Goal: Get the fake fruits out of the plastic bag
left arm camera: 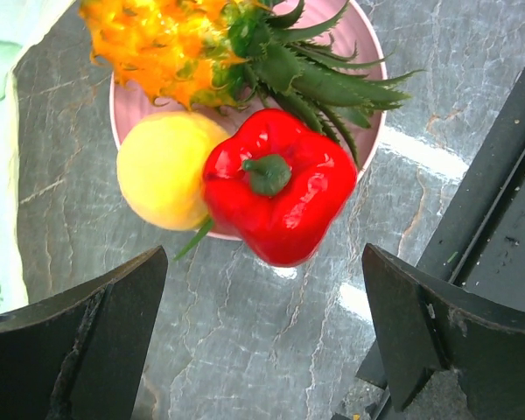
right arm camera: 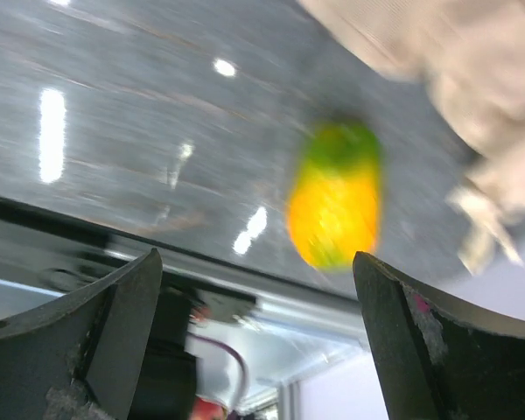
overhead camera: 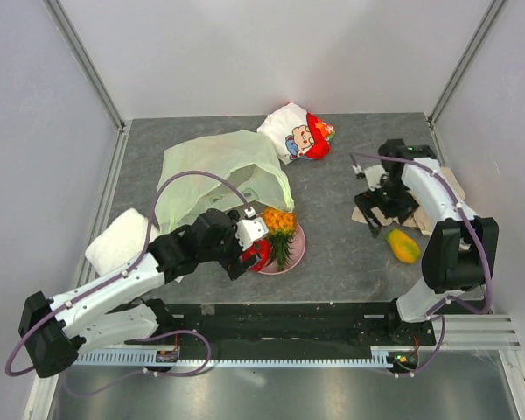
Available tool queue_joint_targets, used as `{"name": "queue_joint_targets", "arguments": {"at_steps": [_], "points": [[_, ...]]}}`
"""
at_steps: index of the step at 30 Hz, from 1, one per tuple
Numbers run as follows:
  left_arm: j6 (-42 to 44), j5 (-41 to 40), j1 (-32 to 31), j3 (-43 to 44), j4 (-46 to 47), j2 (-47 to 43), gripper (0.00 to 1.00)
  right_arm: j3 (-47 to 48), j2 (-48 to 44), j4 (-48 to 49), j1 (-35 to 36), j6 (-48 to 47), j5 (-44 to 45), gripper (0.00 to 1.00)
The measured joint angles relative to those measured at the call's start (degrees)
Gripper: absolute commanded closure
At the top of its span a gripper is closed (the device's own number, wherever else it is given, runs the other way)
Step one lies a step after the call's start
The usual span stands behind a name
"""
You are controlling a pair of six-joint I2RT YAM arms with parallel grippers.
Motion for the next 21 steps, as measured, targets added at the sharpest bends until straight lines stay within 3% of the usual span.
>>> {"name": "queue_joint_targets", "arguments": {"at_steps": [6,10,13,14,17,21], "points": [[-0.35,-0.66,0.37,0.00,-0.02,0.17,0.01,-1.99,1.66,-0.90,-9.35,-6.40,10.71,0.03],[-0.48,-0.68,0.55,0.00,0.15,0.33,0.01,-6.14,3.80,1.44,-10.12,-9.44,14.29,0.13],[-0.48,-0.72,0.96,0.00,0.09,0.31,0.02,-7.96,6.43,4.22,-10.84,-11.13,15.80,0.29],[-0.48,-0.74,1.11,0.00,0.04,0.26,0.02,-8.28,7.21,4.83,-11.19,-11.61,16.15,0.40],[-0.48,-0.76,1.97,0.00,-0.07,-0.09,0.02,-8.39,8.83,6.32,-12.31,-12.24,16.46,0.55],[-0.46,-0.85,3.52,-0.02,-0.11,-0.50,0.03,-5.35,9.01,4.79,-13.09,-12.07,13.62,0.60]]}}
